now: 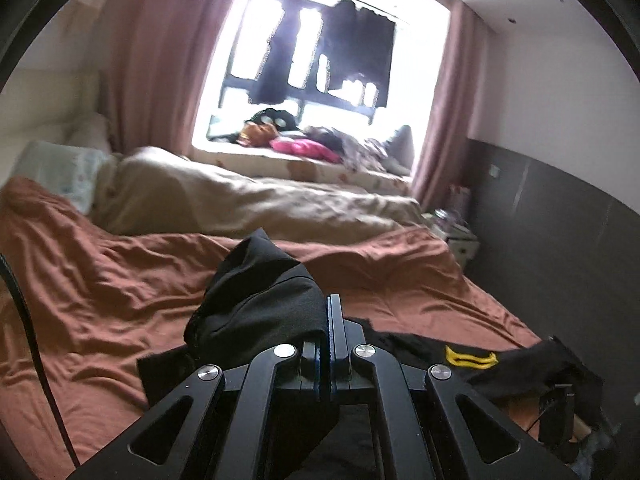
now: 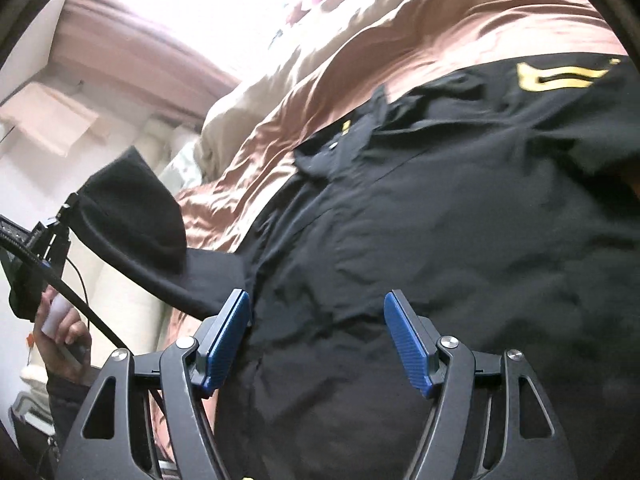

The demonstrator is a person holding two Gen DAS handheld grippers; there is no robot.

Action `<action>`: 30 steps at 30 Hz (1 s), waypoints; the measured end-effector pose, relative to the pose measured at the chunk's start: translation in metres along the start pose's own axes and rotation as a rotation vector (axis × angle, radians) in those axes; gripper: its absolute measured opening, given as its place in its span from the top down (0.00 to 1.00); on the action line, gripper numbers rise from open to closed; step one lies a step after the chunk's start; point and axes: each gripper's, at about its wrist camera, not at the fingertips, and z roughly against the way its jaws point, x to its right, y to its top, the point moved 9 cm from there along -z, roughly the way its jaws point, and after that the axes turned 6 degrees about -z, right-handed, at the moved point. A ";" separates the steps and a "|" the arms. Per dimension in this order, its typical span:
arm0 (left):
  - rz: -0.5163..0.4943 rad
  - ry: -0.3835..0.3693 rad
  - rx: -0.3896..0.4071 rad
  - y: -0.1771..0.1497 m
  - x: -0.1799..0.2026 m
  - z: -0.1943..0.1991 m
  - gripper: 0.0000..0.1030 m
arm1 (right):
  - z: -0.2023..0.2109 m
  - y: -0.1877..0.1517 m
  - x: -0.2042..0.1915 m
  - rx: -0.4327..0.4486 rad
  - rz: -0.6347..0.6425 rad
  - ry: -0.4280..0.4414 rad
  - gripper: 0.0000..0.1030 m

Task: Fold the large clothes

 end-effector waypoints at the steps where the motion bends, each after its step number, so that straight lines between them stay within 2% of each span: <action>1: -0.003 -0.010 -0.008 -0.002 0.004 -0.004 0.98 | 0.007 0.001 0.004 0.012 -0.004 -0.008 0.34; 7: -0.037 -0.124 -0.072 -0.025 0.053 -0.034 0.98 | 0.045 -0.007 0.031 0.032 -0.049 -0.044 0.34; 9: -0.064 -0.186 -0.126 -0.037 0.075 -0.047 0.98 | 0.055 -0.009 0.037 0.037 -0.057 -0.057 0.34; 11: -0.113 -0.228 -0.263 -0.062 0.096 -0.064 0.91 | 0.060 -0.010 0.040 0.037 -0.056 -0.072 0.34; 12: -0.123 -0.237 -0.329 -0.074 0.102 -0.071 0.81 | 0.065 -0.012 0.041 0.037 -0.056 -0.080 0.34; 13: -0.123 -0.252 -0.387 -0.086 0.106 -0.075 0.64 | 0.068 -0.013 0.041 0.034 -0.053 -0.085 0.34; 14: -0.114 -0.268 -0.427 -0.097 0.108 -0.075 0.54 | 0.070 -0.013 0.040 0.032 -0.050 -0.085 0.34; 15: -0.106 -0.273 -0.440 -0.103 0.107 -0.074 0.36 | 0.072 -0.013 0.037 0.032 -0.047 -0.085 0.34; 16: -0.095 -0.274 -0.445 -0.108 0.104 -0.069 0.23 | 0.072 -0.013 0.035 0.032 -0.043 -0.084 0.34; 18: -0.072 -0.247 -0.445 -0.117 0.091 -0.055 0.16 | 0.073 -0.014 0.031 0.031 -0.035 -0.084 0.34; 23: -0.023 -0.132 -0.438 -0.133 0.038 -0.019 0.16 | 0.064 -0.016 0.015 0.009 0.010 -0.095 0.34; 30: 0.106 0.034 -0.443 -0.168 -0.050 0.038 0.16 | 0.001 -0.010 -0.021 -0.074 0.214 -0.229 0.34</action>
